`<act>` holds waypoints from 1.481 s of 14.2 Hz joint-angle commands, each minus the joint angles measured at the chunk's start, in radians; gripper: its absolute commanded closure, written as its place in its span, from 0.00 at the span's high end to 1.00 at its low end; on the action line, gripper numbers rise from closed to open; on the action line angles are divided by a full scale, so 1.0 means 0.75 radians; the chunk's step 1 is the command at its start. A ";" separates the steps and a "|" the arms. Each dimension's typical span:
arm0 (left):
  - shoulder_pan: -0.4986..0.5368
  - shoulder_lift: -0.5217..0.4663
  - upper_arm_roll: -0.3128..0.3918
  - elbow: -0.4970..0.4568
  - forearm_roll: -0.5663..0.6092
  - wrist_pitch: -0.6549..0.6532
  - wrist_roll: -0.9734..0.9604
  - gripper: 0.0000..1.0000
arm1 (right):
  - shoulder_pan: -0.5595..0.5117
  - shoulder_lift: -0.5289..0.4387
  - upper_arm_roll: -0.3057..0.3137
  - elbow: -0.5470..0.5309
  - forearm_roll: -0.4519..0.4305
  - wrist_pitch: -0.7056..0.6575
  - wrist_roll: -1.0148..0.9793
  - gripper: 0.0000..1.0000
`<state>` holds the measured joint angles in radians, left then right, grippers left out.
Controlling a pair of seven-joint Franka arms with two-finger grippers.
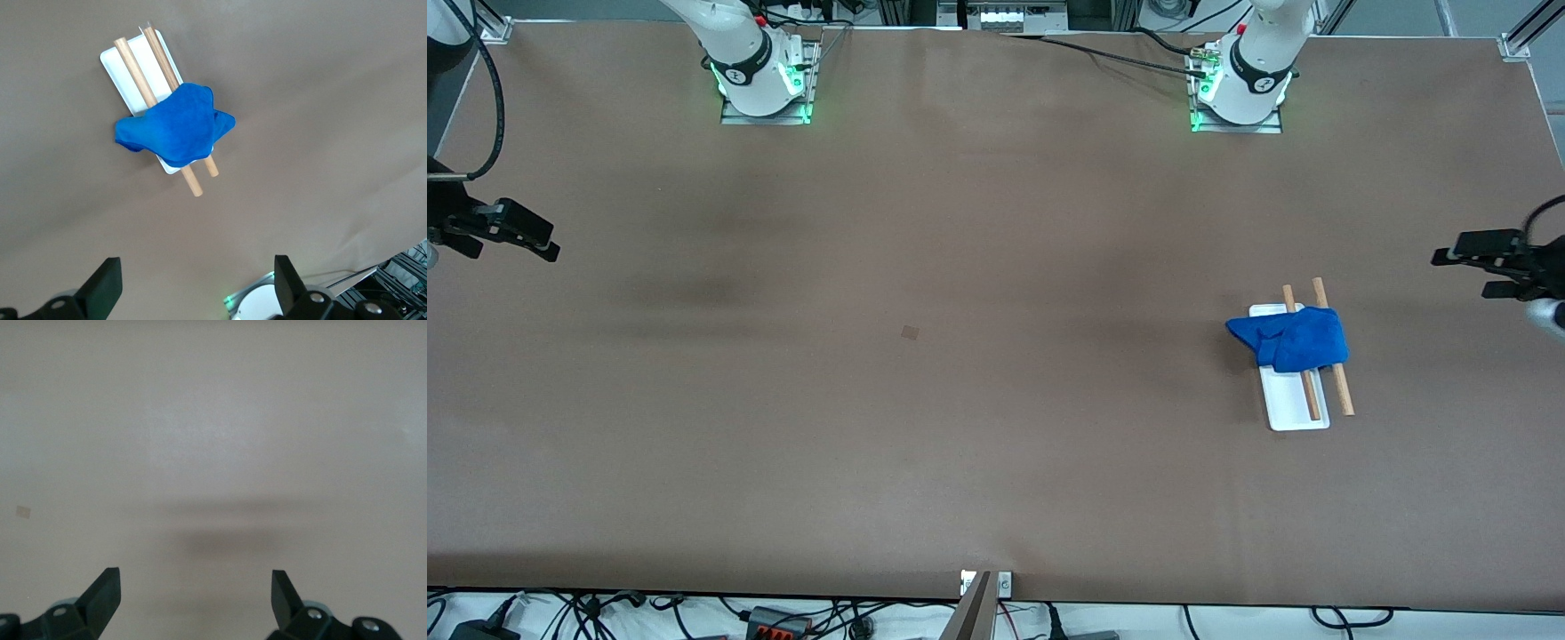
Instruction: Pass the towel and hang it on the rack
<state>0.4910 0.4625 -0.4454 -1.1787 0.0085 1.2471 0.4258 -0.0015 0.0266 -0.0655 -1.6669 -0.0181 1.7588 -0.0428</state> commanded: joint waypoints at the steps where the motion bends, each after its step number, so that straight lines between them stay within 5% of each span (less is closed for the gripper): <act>1: -0.082 -0.019 0.009 0.036 0.052 -0.045 -0.097 1.00 | -0.051 -0.013 0.063 0.008 -0.002 -0.022 -0.002 1.00; 4: -0.088 -0.023 0.027 0.038 0.054 -0.047 -0.109 1.00 | -0.049 -0.015 0.061 0.008 0.000 -0.066 -0.006 1.00; 8: -0.153 -0.231 0.068 -0.144 0.058 0.073 -0.318 1.00 | -0.045 -0.019 0.059 0.008 -0.007 -0.095 -0.002 1.00; 11: -0.474 -0.308 0.409 -0.230 0.038 0.119 -0.459 1.00 | -0.043 -0.017 0.063 0.005 -0.006 -0.097 0.004 1.00; 12: -0.523 -0.330 0.452 -0.240 0.024 0.125 -0.486 1.00 | -0.041 -0.023 0.063 0.005 -0.006 -0.101 -0.012 1.00; 15: -0.530 -0.512 0.457 -0.487 0.021 0.317 -0.588 1.00 | -0.037 -0.040 0.065 -0.011 -0.011 -0.110 -0.010 1.00; 21: -0.563 -0.539 0.498 -0.519 0.005 0.321 -0.639 1.00 | -0.035 -0.058 0.067 -0.052 0.002 -0.093 0.006 1.00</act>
<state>0.0941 0.0925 -0.0937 -1.5273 0.0214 1.4652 -0.0345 -0.0160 0.0145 -0.0221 -1.6741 -0.0182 1.6874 -0.0420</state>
